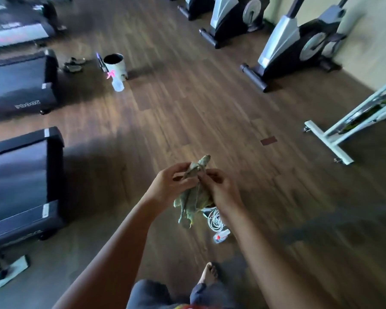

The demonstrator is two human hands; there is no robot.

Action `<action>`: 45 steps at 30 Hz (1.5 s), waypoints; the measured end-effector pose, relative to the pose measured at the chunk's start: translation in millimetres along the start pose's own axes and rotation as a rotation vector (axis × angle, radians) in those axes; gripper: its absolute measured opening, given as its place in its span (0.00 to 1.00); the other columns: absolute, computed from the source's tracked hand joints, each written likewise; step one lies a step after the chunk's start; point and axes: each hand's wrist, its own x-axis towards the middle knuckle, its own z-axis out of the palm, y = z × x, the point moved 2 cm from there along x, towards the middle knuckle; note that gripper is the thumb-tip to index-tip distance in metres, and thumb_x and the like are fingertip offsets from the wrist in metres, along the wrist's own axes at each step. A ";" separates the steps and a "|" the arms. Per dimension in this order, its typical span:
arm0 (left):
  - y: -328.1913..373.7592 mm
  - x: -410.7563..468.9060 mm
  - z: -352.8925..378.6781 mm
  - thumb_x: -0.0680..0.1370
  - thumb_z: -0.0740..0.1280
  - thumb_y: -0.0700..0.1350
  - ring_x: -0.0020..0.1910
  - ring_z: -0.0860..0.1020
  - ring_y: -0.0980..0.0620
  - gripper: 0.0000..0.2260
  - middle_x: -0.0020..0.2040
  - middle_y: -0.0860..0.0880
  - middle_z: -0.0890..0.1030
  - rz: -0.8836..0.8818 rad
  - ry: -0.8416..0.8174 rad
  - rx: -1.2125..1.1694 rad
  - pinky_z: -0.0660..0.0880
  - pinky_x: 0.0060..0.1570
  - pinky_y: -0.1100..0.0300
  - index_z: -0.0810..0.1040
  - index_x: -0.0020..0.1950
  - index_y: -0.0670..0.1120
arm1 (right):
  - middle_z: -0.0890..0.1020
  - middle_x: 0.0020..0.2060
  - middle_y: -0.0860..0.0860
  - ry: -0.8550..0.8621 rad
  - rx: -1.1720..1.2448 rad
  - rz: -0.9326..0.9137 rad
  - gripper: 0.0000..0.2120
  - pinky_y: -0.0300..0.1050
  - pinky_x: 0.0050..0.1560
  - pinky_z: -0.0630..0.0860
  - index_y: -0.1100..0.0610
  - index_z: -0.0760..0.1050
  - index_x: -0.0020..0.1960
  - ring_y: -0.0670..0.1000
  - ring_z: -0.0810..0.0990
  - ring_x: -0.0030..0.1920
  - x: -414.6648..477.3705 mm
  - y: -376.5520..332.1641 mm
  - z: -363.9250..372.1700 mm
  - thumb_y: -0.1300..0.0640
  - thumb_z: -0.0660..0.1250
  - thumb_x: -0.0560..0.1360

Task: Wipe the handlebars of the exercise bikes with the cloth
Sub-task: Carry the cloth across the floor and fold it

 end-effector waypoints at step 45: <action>-146.2 262.7 17.8 0.69 0.71 0.46 0.42 0.79 0.49 0.07 0.41 0.53 0.83 -0.250 -0.414 0.096 0.73 0.45 0.50 0.80 0.43 0.59 | 0.83 0.38 0.54 0.799 0.271 0.247 0.07 0.49 0.41 0.76 0.58 0.81 0.43 0.51 0.80 0.40 143.8 152.6 7.7 0.54 0.73 0.75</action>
